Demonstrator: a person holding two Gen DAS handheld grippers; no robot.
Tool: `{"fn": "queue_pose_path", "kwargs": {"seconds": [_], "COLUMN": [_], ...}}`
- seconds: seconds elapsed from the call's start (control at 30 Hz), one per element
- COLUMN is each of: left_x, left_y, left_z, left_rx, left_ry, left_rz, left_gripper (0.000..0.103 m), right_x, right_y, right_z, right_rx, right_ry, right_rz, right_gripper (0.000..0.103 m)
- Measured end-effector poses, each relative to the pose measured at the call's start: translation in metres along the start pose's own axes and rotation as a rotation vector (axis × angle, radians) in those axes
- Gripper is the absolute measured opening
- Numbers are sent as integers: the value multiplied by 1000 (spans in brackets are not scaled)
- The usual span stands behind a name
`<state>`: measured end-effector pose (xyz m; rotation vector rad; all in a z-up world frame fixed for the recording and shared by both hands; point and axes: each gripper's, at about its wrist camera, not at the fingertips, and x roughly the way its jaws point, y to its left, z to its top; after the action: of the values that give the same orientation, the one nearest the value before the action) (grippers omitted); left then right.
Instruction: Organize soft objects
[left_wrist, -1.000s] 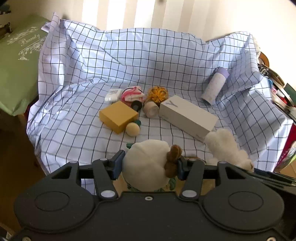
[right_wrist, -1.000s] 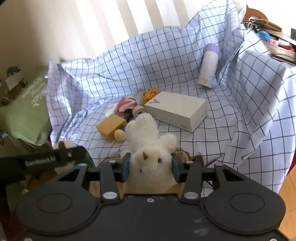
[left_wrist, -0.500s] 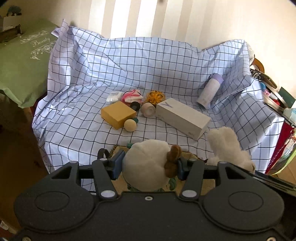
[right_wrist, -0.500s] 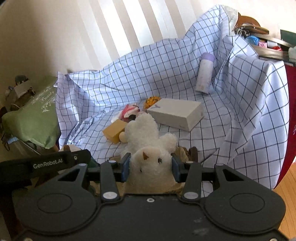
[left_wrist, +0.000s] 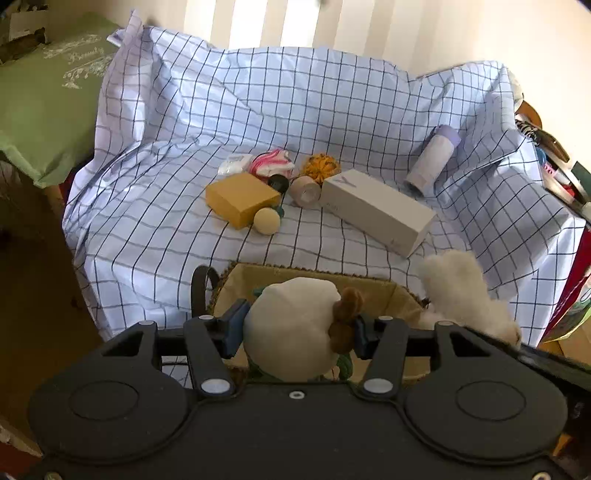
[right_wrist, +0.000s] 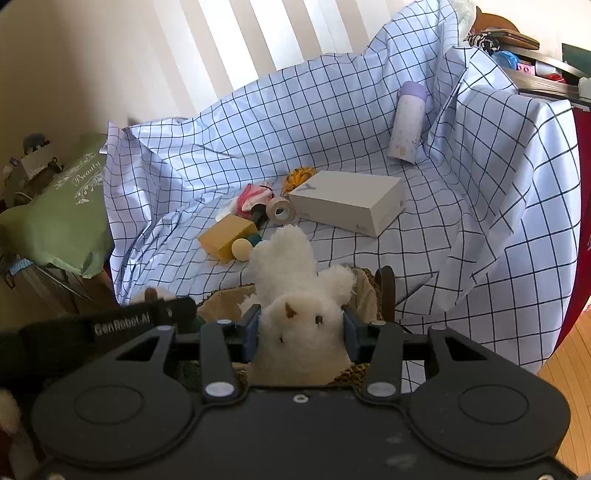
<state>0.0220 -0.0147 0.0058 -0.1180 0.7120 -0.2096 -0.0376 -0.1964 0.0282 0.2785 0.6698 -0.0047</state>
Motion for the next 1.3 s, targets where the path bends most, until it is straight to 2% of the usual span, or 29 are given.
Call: {"fn": "queue_pose_path", "kwargs": {"seconds": [0.23, 0.4, 0.43, 0.5, 0.57, 0.6, 0.73, 1.1, 1.3], "left_x": [5, 26, 29, 30, 25, 21, 12, 1, -7], "left_y": [-5, -6, -6, -7, -8, -9, -9, 4, -3], "left_z": [22, 27, 26, 24, 20, 18, 16, -6, -19], "left_rx": [19, 21, 25, 31, 42, 49, 55, -21, 16], "left_ry": [-66, -38, -26, -18, -33, -44, -54, 8, -1], "left_rz": [27, 46, 49, 55, 56, 58, 65, 87, 107], "left_gripper": [53, 54, 56, 68, 79, 81, 81, 82, 82], "right_x": [0, 0, 0, 0, 1, 1, 1, 5, 9], "right_y": [0, -1, -1, -2, -2, -2, -2, -2, 0], "right_z": [0, 1, 1, 1, 1, 1, 0, 0, 3], "right_rx": [0, 2, 2, 3, 5, 5, 5, 4, -2], "right_ry": [-2, 0, 1, 2, 4, 5, 5, 19, 21], "right_rz": [0, 0, 0, 0, 1, 2, 2, -6, -23], "right_gripper": [44, 44, 45, 45, 45, 45, 45, 45, 45]}}
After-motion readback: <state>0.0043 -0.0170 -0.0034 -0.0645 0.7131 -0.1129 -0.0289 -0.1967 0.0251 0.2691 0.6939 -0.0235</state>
